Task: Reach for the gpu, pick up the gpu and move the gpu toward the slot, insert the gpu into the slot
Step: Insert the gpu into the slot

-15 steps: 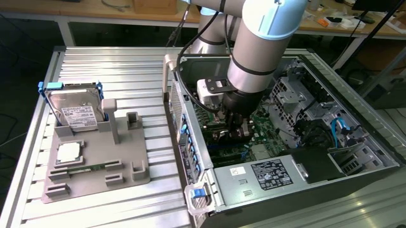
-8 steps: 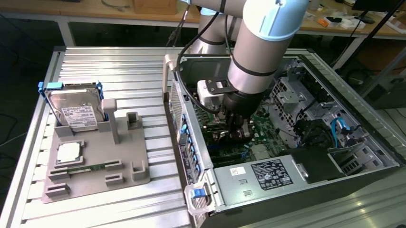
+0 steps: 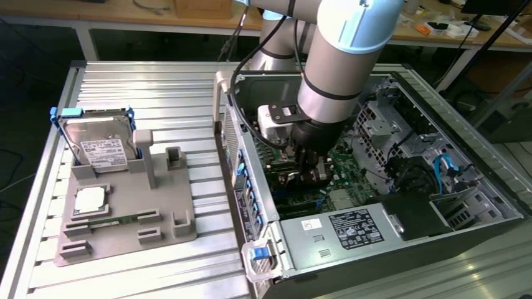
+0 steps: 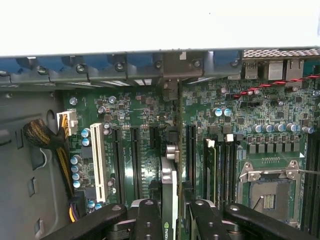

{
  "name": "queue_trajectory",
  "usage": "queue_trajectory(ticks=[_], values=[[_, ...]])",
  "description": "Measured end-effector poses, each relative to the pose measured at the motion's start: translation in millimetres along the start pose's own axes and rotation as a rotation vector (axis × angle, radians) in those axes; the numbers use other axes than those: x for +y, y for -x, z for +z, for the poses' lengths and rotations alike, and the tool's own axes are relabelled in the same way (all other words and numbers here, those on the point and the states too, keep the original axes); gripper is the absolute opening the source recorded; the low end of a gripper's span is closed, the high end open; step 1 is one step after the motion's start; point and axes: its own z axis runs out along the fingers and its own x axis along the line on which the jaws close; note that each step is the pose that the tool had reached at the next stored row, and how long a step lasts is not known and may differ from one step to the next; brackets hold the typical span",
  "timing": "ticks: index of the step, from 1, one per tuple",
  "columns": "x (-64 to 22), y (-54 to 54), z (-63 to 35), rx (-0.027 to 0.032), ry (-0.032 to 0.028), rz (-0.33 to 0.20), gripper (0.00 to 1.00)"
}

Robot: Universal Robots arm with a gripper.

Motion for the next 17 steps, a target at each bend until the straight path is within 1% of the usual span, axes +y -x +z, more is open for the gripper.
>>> queue_trajectory(ticks=[17], values=[[1.0, -0.1, 1.6, -0.0001, 0.0003, 0.000, 0.27]])
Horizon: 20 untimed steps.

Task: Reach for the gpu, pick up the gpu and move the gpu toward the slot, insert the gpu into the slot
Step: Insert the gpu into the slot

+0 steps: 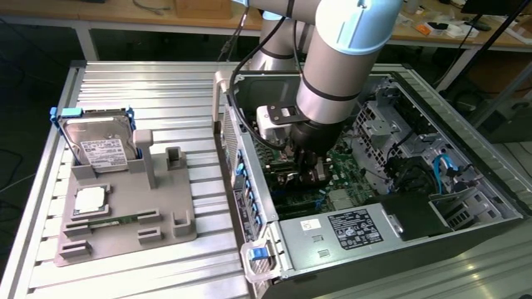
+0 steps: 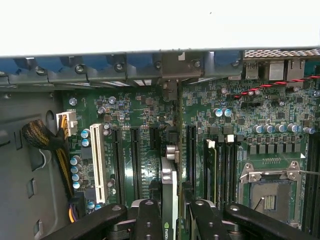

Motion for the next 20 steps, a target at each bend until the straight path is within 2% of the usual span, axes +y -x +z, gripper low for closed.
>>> queue_trajectory(ticks=[20], values=[[0.1, 0.9, 0.5, -0.0002, 0.0002, -0.005, 0.27]])
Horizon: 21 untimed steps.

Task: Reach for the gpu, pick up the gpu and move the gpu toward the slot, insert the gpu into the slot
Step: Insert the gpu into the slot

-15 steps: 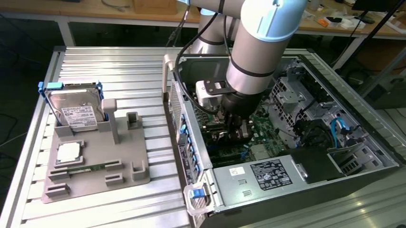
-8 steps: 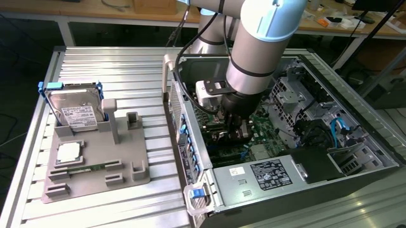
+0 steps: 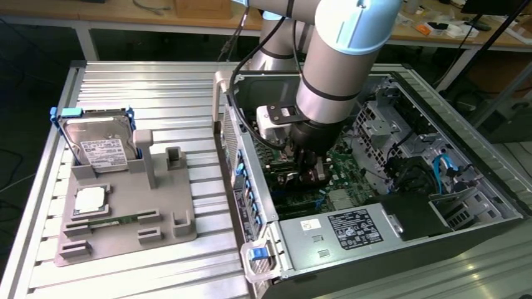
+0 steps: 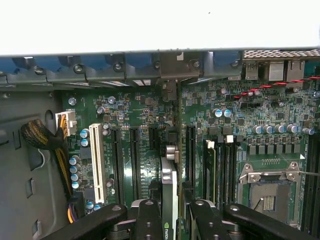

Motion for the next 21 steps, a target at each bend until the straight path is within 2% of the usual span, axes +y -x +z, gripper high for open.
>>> queue_trajectory(ticks=[13, 21], values=[[0.3, -0.1, 3.9, -0.0008, 0.0000, 0.000, 0.27], [0.3, 0.0, 3.0, -0.0017, -0.0004, 0.000, 0.27]])
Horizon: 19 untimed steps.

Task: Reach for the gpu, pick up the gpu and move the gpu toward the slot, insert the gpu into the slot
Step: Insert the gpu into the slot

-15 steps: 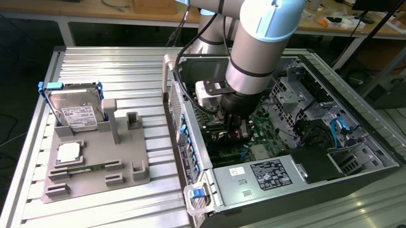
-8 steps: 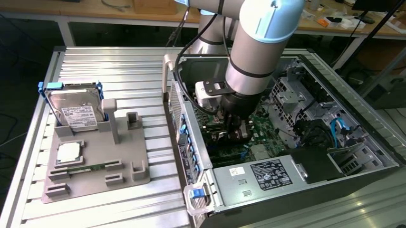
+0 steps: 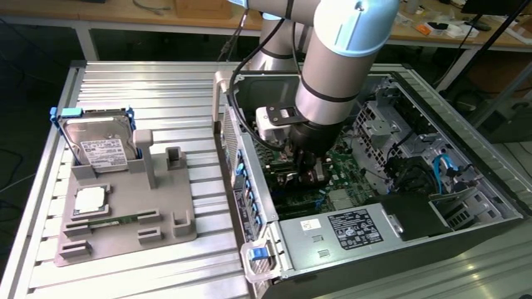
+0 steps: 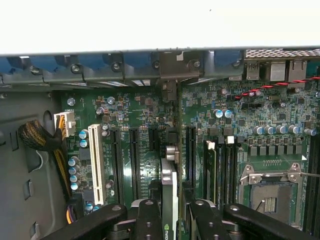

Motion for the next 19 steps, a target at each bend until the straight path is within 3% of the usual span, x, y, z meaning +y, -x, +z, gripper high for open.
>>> queue_trajectory(ticks=[19], values=[[2.0, 0.0, -2.4, 0.0007, 0.0000, 0.000, 0.27]])
